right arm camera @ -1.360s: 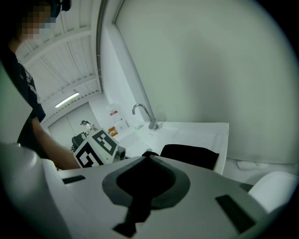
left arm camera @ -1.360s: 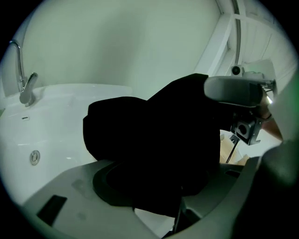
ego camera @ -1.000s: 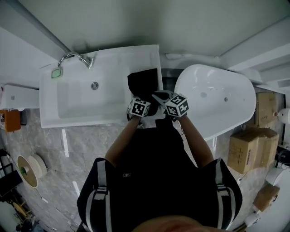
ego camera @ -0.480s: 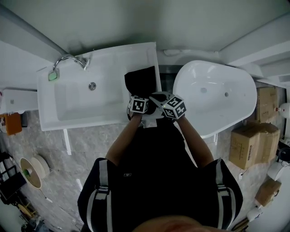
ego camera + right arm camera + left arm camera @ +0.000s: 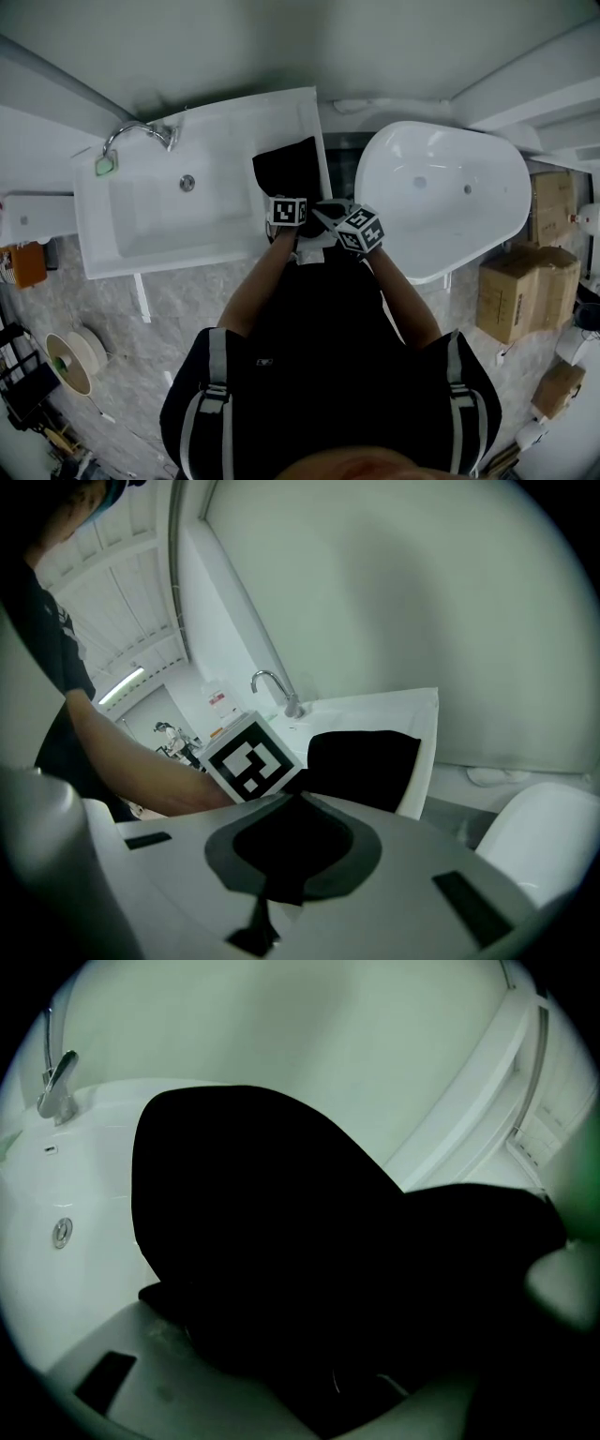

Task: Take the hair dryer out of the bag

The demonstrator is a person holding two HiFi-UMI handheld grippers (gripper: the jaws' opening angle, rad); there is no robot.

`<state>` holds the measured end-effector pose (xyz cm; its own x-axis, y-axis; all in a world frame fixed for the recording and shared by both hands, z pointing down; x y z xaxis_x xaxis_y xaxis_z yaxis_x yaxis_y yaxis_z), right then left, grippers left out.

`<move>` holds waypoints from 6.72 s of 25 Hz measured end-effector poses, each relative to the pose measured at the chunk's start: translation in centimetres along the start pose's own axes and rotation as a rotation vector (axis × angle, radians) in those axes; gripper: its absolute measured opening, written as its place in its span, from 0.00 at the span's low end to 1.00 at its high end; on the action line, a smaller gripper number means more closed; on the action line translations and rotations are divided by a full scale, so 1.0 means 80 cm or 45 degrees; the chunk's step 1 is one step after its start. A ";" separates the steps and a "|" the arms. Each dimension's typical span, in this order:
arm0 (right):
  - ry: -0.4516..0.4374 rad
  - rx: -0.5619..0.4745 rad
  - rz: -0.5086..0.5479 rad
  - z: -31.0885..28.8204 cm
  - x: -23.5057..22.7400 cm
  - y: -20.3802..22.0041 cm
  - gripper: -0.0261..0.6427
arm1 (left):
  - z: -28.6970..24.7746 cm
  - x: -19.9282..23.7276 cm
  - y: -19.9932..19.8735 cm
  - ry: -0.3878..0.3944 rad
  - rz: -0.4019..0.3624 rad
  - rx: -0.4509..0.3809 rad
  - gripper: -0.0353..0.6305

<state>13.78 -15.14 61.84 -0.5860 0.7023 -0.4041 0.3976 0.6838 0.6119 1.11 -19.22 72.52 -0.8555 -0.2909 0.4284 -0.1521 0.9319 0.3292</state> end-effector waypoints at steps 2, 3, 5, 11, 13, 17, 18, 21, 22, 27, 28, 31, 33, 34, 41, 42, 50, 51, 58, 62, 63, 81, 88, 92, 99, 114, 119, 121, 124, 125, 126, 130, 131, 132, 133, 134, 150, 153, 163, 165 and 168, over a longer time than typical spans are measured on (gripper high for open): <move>-0.008 0.024 -0.007 -0.003 0.002 0.010 0.14 | -0.003 -0.002 -0.004 -0.021 0.005 -0.041 0.40; -0.009 0.034 -0.008 -0.004 0.003 0.014 0.14 | -0.005 -0.001 -0.005 -0.030 0.004 -0.059 0.40; -0.007 0.044 -0.007 -0.006 0.004 0.019 0.14 | -0.005 0.001 -0.007 -0.012 0.015 -0.083 0.39; -0.026 0.112 0.102 -0.017 0.014 0.022 0.14 | 0.003 0.021 0.003 0.324 0.157 -0.249 0.36; -0.049 0.143 0.152 -0.022 0.022 0.022 0.14 | 0.008 0.023 0.004 0.458 0.182 -0.292 0.36; -0.095 0.163 0.208 -0.032 0.034 0.020 0.14 | 0.009 0.025 0.007 0.613 0.173 -0.278 0.35; -0.098 0.172 0.217 -0.033 0.036 0.019 0.14 | 0.010 0.025 0.007 0.650 0.179 -0.274 0.35; -0.108 0.153 0.228 -0.033 0.039 0.016 0.14 | 0.016 0.024 0.005 0.840 0.249 -0.303 0.35; -0.121 0.140 0.228 -0.031 0.042 0.012 0.14 | 0.019 0.023 0.005 0.906 0.275 -0.317 0.35; -0.228 0.129 0.322 -0.020 0.056 0.001 0.16 | 0.034 0.019 0.010 1.090 0.282 -0.352 0.35; -0.249 0.133 0.352 -0.017 0.059 0.001 0.19 | 0.037 0.018 0.012 1.108 0.263 -0.351 0.35; -0.328 0.108 0.385 -0.009 0.066 -0.001 0.26 | 0.050 0.018 0.015 1.140 0.178 -0.357 0.35; -0.395 0.032 0.347 0.004 0.069 -0.007 0.28 | 0.061 0.019 0.016 1.163 0.129 -0.364 0.35; -0.422 -0.006 0.329 0.011 0.071 -0.011 0.29 | 0.066 0.019 0.017 1.179 0.113 -0.366 0.35; -0.309 -0.188 0.292 0.053 0.041 -0.045 0.29 | 0.100 0.019 0.024 1.329 0.029 -0.416 0.35; -0.249 -0.210 0.286 0.059 0.032 -0.050 0.29 | 0.106 0.017 0.026 1.344 0.015 -0.424 0.35; 0.090 -0.370 0.180 0.091 -0.021 -0.089 0.36 | 0.154 0.013 0.048 1.336 -0.099 -0.454 0.35; 0.071 -0.415 0.092 0.093 -0.028 -0.092 0.38 | 0.159 0.013 0.051 1.340 -0.107 -0.455 0.35; -0.215 -0.538 -0.253 0.065 -0.024 -0.107 0.46 | 0.183 0.014 0.081 1.372 -0.188 -0.413 0.35; -0.370 -0.533 -0.288 0.051 -0.004 -0.112 0.39 | 0.190 0.015 0.096 1.399 -0.208 -0.389 0.35; -0.386 -0.527 -0.287 0.051 0.001 -0.113 0.31 | 0.191 0.017 0.099 1.399 -0.207 -0.389 0.35; -0.121 -0.613 -0.127 0.097 -0.002 -0.153 0.14 | 0.216 0.044 0.124 1.411 -0.197 -0.448 0.35; -0.011 -0.685 -0.074 0.135 -0.019 -0.179 0.14 | 0.216 0.042 0.129 1.411 -0.209 -0.428 0.35; 0.062 -0.736 -0.002 0.164 -0.025 -0.213 0.14 | 0.213 0.046 0.135 1.407 -0.214 -0.406 0.35; 0.205 -0.928 0.050 0.234 -0.037 -0.258 0.14 | 0.211 0.045 0.141 1.406 -0.191 -0.422 0.35; 0.256 -0.628 0.144 0.152 -0.025 -0.176 0.14 | 0.230 0.077 0.125 1.307 -0.089 -0.595 0.35; 0.206 -0.433 0.212 0.100 0.003 -0.123 0.14 | 0.240 0.078 0.109 1.282 -0.094 -0.651 0.35; 0.176 -0.412 0.212 0.088 0.019 -0.106 0.14 | 0.245 0.076 0.107 1.270 -0.107 -0.665 0.35; 0.140 -0.389 0.218 0.075 0.039 -0.090 0.14 | 0.248 0.075 0.102 1.253 -0.115 -0.681 0.35; 0.134 -0.375 0.226 0.070 0.044 -0.085 0.14 | 0.248 0.076 0.101 1.250 -0.117 -0.683 0.35; 0.128 -0.362 0.232 0.066 0.050 -0.079 0.14 | 0.248 0.075 0.099 1.246 -0.120 -0.685 0.35; 0.091 -0.319 0.212 0.049 0.065 -0.043 0.14 | 0.249 0.068 0.098 1.252 -0.134 -0.675 0.35; 0.082 -0.309 0.197 0.044 0.068 -0.034 0.14 | 0.248 0.068 0.099 1.261 -0.139 -0.670 0.35; 0.076 -0.298 0.181 0.038 0.071 -0.025 0.14 | 0.248 0.067 0.100 1.270 -0.144 -0.666 0.35; 0.071 -0.284 0.169 0.033 0.075 -0.016 0.14 | 0.248 0.067 0.101 1.277 -0.147 -0.663 0.35; 0.068 -0.267 0.162 0.028 0.079 -0.008 0.14 | 0.247 0.067 0.101 1.283 -0.147 -0.661 0.35; 0.079 -0.119 0.251 -0.001 0.112 0.031 0.14 | 0.238 0.069 0.108 1.319 -0.118 -0.636 0.35; 0.080 -0.105 0.248 -0.002 0.112 0.032 0.14 | 0.237 0.070 0.107 1.319 -0.112 -0.636 0.35; 0.078 -0.102 0.272 -0.003 0.108 0.027 0.14 | 0.236 0.071 0.106 1.317 -0.107 -0.643 0.35; 0.080 -0.080 0.281 -0.004 0.109 0.029 0.14 | 0.236 0.072 0.107 1.319 -0.102 -0.643 0.35; 0.081 -0.052 0.300 -0.005 0.111 0.031 0.14 | 0.235 0.073 0.108 1.318 -0.103 -0.634 0.35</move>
Point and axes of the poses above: the fingertips, and each gripper's own axes: z backward along the fingers, x to its left, y out of its underside, the point moved 9 cm from there along z, backward along the fingers, and after that the axes turned 8 degrees about x, right-handed, at the moved point
